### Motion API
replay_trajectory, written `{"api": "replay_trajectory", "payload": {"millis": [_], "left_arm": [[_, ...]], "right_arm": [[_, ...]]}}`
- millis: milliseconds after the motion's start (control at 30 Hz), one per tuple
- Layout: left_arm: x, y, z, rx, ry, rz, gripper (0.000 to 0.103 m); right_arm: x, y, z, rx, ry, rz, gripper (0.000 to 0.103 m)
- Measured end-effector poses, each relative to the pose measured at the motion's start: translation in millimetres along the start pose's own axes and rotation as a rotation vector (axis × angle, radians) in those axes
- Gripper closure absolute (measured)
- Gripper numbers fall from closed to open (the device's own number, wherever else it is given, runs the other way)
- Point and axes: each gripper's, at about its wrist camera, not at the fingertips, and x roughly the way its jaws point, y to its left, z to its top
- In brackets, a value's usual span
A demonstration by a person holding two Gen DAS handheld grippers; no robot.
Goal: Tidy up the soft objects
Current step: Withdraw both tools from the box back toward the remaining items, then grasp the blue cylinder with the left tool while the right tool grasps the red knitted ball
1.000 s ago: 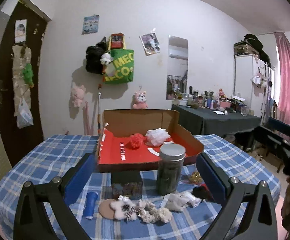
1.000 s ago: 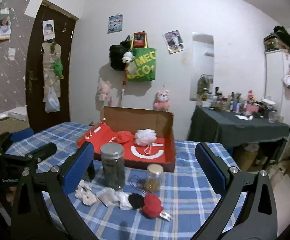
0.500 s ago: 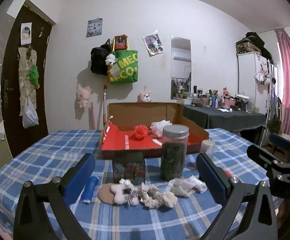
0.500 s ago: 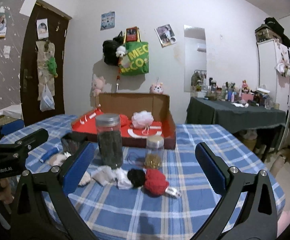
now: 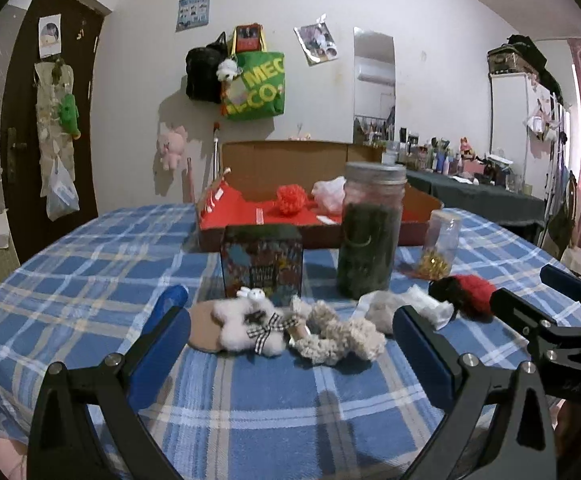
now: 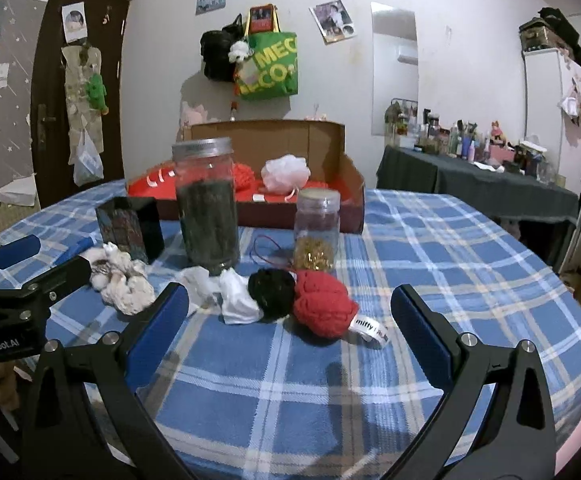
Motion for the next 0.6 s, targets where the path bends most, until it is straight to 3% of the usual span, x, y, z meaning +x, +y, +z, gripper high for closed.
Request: {"api": "replay_trajectory", "payload": {"millis": [333,600], "left_arm": [[15,12,2,-0.004,0.067,0.017,0.0],[26,49,19,-0.024,0.112,0.056,0.0]], "right_arm": [[22,-9,-3,0.032,0.065,0.003,0.0],[38,-31,8,0.093,0.133,0.051,0.0]]}}
